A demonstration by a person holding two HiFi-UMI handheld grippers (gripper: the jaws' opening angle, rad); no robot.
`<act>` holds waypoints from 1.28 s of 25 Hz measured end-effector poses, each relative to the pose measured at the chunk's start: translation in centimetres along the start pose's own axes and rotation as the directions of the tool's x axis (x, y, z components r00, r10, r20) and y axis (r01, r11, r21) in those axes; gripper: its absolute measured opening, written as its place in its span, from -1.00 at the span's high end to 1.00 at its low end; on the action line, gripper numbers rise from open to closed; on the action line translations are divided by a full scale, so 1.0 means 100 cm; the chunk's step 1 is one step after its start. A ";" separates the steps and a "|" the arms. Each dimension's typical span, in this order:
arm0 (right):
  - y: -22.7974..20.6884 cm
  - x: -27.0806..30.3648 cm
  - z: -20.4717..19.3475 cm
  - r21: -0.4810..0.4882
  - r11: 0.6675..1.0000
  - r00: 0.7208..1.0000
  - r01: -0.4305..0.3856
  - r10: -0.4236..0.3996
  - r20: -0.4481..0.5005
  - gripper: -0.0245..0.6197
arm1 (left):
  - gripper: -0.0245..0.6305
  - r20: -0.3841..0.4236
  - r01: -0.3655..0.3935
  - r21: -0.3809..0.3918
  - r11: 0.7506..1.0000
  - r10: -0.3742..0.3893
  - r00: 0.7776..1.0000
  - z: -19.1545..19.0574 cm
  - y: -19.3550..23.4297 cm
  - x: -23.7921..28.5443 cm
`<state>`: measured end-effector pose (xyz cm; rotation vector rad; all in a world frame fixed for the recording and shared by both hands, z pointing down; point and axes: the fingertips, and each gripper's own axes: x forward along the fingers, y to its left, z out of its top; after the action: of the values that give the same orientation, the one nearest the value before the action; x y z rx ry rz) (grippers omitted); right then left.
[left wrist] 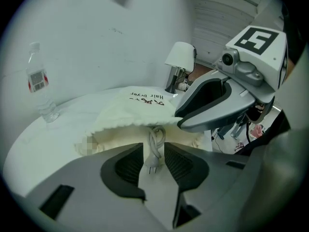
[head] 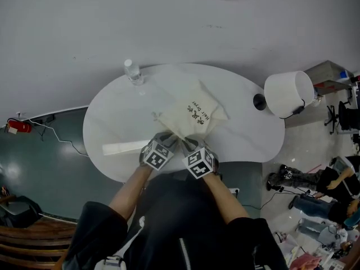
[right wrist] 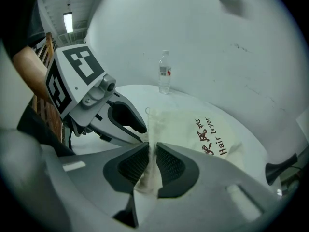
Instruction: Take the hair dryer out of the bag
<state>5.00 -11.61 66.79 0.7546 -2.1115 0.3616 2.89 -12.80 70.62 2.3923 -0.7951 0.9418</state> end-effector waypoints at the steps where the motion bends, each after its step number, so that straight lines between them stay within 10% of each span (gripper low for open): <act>1: -0.001 -0.002 0.001 0.005 1.000 1.000 -0.002 0.002 0.006 0.79 | 0.55 -0.003 0.000 0.009 1.000 0.000 1.000 0.001 -0.001 0.001; 32: -0.012 -0.027 0.007 0.130 0.990 0.992 -0.053 0.038 0.117 0.82 | 0.70 -0.103 -0.042 0.040 0.998 0.046 0.994 -0.002 -0.001 0.047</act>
<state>6.60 -11.86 64.21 0.8223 -2.2316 0.4988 5.66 -14.24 74.16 2.3444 -0.8010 1.0982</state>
